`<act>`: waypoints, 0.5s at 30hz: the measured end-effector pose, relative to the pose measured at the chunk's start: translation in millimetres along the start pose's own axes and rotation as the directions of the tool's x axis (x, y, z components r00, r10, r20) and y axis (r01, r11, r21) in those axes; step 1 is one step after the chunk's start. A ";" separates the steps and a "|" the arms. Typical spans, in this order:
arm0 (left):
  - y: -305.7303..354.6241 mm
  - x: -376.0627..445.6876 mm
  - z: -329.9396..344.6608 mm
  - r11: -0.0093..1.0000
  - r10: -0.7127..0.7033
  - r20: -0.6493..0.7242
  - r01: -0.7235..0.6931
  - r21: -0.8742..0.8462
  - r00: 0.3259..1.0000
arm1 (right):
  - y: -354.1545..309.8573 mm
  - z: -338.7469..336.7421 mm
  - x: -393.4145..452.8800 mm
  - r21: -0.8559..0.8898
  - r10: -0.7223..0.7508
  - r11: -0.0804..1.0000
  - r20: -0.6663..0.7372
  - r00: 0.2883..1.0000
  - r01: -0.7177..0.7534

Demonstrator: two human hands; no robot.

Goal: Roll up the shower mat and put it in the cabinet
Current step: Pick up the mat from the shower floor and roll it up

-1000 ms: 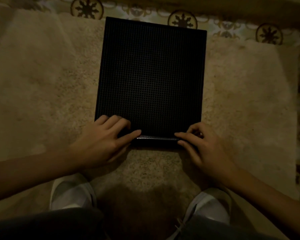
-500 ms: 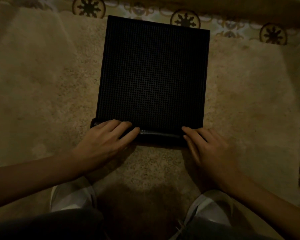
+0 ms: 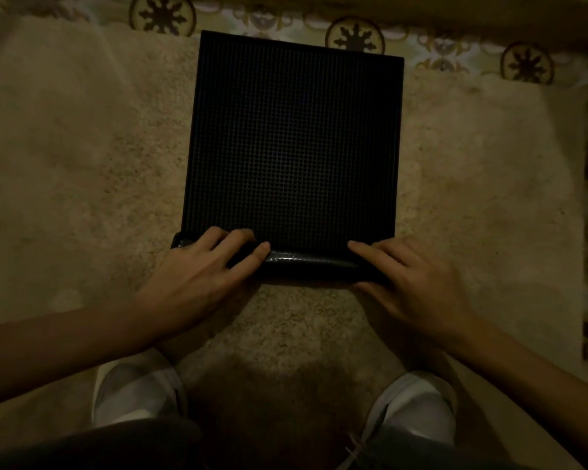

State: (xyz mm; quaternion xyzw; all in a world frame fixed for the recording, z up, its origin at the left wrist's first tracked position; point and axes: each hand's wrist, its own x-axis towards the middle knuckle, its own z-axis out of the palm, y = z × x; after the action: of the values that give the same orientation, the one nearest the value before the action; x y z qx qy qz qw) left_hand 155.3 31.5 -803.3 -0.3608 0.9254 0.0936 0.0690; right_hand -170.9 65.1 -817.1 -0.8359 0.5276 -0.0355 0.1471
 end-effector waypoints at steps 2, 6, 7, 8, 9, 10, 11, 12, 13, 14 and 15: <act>-3.6 3.4 -1.6 0.999 -0.020 -0.008 0.020 -0.031 1.000 | 3.9 -6.0 3.8 0.038 -0.015 0.999 0.024 1.000 0.014; -7.6 7.4 -2.4 0.997 -0.037 -0.004 0.036 -0.065 0.999 | 7.3 -17.2 20.0 0.112 -0.007 0.994 0.135 0.991 -0.008; -7.7 8.0 -2.7 0.996 -0.048 0.001 0.048 -0.070 0.999 | 9.0 -19.2 23.0 0.120 -0.003 0.993 0.153 0.988 -0.015; -7.9 8.5 -2.6 0.996 -0.059 0.001 0.059 -0.074 0.998 | 10.3 -20.3 24.6 0.127 -0.003 0.992 0.160 0.987 -0.018; -8.9 9.2 -1.9 0.995 -0.062 -0.001 0.062 -0.078 0.998 | 10.7 -20.9 25.2 0.125 -0.004 0.992 0.157 0.988 -0.016; -10.3 10.6 -1.0 0.995 -0.052 -0.009 0.051 -0.090 0.999 | 10.3 -21.2 25.5 0.106 -0.002 0.994 0.146 0.989 -0.013; -12.8 12.4 -0.3 0.993 -0.035 -0.019 0.033 -0.109 0.999 | 9.3 -21.8 25.7 0.076 0.001 0.997 0.131 0.991 -0.011; -16.2 14.5 -0.3 0.992 -0.016 -0.029 0.012 -0.128 0.999 | 8.0 -22.3 26.6 0.044 0.004 0.999 0.116 0.993 -0.010; -20.8 16.8 -0.8 0.990 -0.002 -0.040 -0.003 -0.138 0.999 | 6.5 -22.9 28.1 0.019 0.012 1.000 0.107 0.994 -0.014; -25.8 19.3 -1.4 0.989 0.005 -0.053 -0.013 -0.146 0.999 | 4.5 -23.1 29.8 0.003 0.026 1.000 0.103 0.994 -0.026; -30.3 21.8 -2.0 0.986 0.006 -0.054 -0.015 -0.167 0.999 | 1.4 -22.6 31.1 -0.002 0.044 0.999 0.099 0.994 -0.044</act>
State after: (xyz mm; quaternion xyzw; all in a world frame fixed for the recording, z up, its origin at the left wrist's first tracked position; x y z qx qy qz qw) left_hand 159.9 -5.1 -809.3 -0.3627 0.9177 0.1617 0.0131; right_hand -163.2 32.2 -798.8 -0.8248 0.5380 0.0091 0.1737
